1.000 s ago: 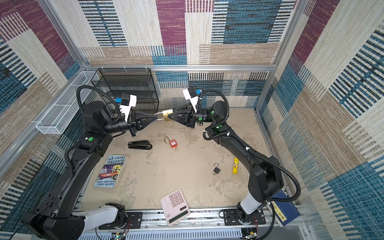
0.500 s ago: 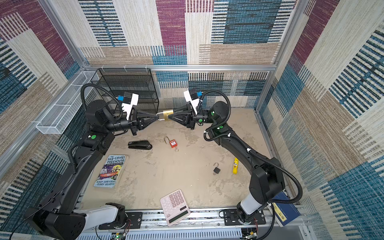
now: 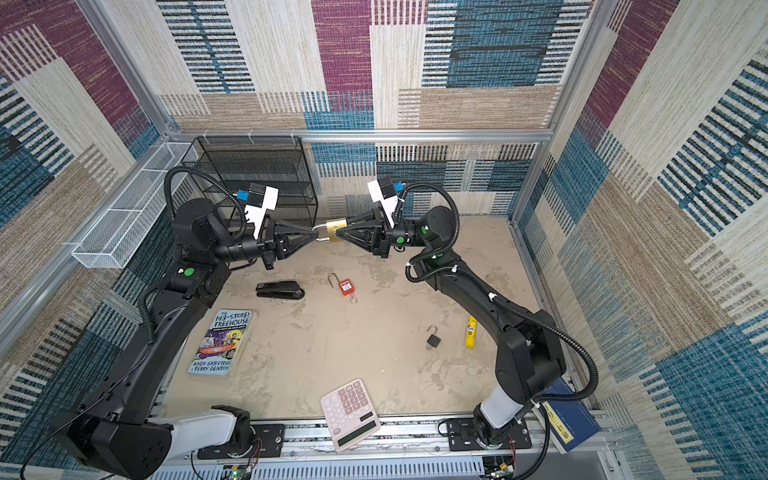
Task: Lock with the key
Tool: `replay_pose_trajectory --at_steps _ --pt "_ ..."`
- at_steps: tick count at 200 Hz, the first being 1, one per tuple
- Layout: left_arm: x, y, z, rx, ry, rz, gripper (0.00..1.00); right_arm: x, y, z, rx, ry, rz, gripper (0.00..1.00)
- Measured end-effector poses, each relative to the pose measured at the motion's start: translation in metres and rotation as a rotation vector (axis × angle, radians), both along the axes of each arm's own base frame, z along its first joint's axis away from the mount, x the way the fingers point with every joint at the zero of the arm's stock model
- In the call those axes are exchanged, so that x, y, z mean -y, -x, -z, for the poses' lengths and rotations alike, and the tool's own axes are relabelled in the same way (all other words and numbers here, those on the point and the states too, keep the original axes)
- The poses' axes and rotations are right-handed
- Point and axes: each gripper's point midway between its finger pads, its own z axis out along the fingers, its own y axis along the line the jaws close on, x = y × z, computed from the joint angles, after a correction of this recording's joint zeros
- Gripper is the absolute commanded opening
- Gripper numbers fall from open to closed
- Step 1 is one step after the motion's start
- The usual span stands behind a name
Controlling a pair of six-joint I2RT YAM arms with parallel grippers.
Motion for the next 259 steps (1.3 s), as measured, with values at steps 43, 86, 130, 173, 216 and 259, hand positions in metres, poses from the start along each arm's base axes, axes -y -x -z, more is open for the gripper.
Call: replay_pose_trajectory --at_steps 43,86,130,173,216,259 --pt "0.002 -0.003 -0.001 0.006 0.0 -0.004 0.0 -0.002 -0.003 -0.002 0.012 -0.007 -0.001 0.0" --pt "0.004 -0.001 0.0 0.021 -0.002 -0.005 0.0 0.0 -0.004 -0.002 0.013 0.004 -0.007 0.0" --pt "0.006 0.004 0.0 0.026 -0.02 0.008 0.0 0.01 -0.001 -0.002 0.011 0.041 -0.015 0.0" --pt "0.007 0.002 0.003 0.033 -0.028 0.009 0.0 0.016 0.001 0.002 -0.026 0.073 0.004 0.42" --pt "0.004 -0.001 0.001 0.045 -0.027 0.0 0.0 0.025 0.0 0.006 -0.044 0.1 0.031 0.78" --pt "0.003 0.0 -0.005 0.061 -0.023 -0.004 0.0 0.04 -0.008 0.009 -0.048 0.122 0.081 0.85"
